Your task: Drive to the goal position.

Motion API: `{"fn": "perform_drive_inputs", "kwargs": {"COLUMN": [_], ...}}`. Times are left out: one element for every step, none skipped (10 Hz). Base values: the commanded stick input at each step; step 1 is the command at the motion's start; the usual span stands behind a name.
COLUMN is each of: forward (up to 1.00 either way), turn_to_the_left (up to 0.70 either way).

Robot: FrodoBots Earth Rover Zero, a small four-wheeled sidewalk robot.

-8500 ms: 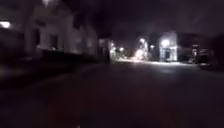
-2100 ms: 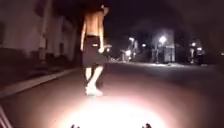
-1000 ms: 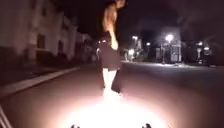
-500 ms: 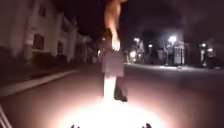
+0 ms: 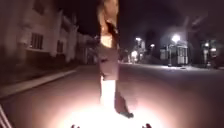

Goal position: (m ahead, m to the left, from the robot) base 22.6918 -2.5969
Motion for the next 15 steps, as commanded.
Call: {"fn": "perform_drive_inputs", "kwargs": {"forward": [0.85,0.85,0.85,0.85,0.85,0.85,0.85,0.85,0.85,0.85,0.85,0.85,0.85,0.85,0.85], "turn_to_the_left": [0.00,0.00,0.00,0.00,0.00,-0.34,-0.34,-0.34,-0.34,-0.34,-0.34,-0.34,-0.34,-0.34,-0.34]}}
